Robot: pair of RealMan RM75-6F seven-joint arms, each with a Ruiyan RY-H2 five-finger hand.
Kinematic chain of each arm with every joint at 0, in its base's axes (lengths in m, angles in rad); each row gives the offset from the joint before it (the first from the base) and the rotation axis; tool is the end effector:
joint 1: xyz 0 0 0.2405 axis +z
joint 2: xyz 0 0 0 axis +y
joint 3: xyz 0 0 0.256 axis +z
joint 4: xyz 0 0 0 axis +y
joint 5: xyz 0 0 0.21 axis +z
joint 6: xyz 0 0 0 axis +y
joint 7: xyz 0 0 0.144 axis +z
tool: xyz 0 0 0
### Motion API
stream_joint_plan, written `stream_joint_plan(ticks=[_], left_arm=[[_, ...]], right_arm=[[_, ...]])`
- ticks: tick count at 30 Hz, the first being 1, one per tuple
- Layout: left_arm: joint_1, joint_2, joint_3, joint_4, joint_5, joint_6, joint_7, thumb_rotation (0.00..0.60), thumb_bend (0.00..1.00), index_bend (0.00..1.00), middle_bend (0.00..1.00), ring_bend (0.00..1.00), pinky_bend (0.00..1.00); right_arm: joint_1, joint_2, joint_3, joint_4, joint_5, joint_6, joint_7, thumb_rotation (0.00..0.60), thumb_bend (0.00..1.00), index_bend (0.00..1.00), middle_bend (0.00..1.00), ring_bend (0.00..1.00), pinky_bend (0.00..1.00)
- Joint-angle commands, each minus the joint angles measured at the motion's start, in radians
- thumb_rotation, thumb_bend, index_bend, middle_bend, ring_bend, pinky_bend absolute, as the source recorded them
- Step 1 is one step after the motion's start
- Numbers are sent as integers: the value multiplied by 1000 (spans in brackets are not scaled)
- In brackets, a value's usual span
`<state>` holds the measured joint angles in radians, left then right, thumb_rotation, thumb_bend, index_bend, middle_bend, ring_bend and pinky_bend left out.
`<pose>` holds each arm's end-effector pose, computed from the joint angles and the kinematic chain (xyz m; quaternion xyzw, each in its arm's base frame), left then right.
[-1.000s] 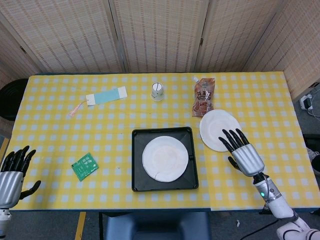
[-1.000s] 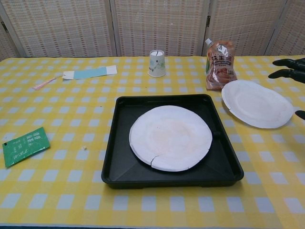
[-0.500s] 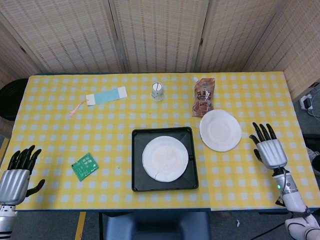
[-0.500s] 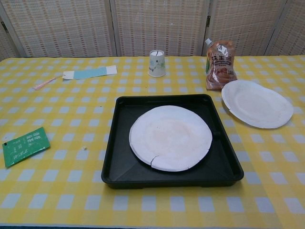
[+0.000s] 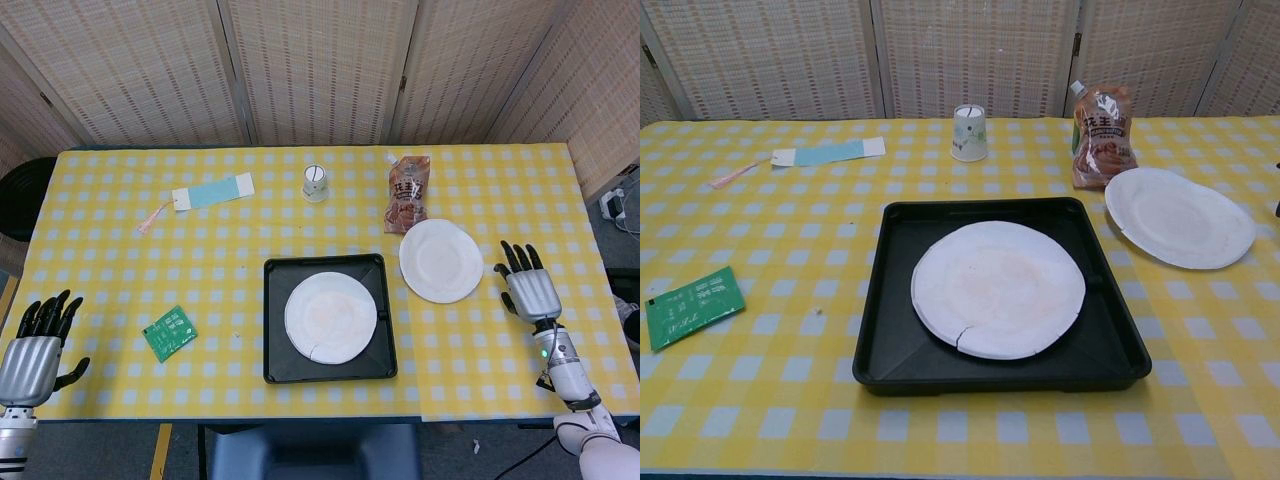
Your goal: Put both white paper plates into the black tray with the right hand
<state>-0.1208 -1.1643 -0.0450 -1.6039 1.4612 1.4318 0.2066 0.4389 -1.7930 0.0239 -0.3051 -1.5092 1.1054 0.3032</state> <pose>-0.3102 0.1907 0.1394 -0.6335 -0.3507 -0.3258 0.6079 -0.3898 -0.3268 0.0558 0.6983 -0.3018 0.2571 0.5959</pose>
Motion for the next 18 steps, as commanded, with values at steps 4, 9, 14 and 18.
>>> stream_joint_plan(ticks=[4,9,14,18], left_arm=[[0,-2,0,-2,0,4,6,600,295,0,10,0,0],[1,-1,1,-4,-1,7,8,600,295,0,11,0,0],[-2,3,3,-4,1,3,-1,600,295,0,10,0,0],[-5,5,1,2,2,0,-19,600,295,0,10,0,0]], right_arm=[[15,-29,-9,48,-15,1,32,600,425,357,0,0,0],[26,-53,-17,77,-28,6,29,600,425,363,0,0,0],[45,-70,-12,92,-24,-20,7,600,426,363,0,0,0],[55,-84,-9,95,-23,-26,9,600,426,363,0,0,0]])
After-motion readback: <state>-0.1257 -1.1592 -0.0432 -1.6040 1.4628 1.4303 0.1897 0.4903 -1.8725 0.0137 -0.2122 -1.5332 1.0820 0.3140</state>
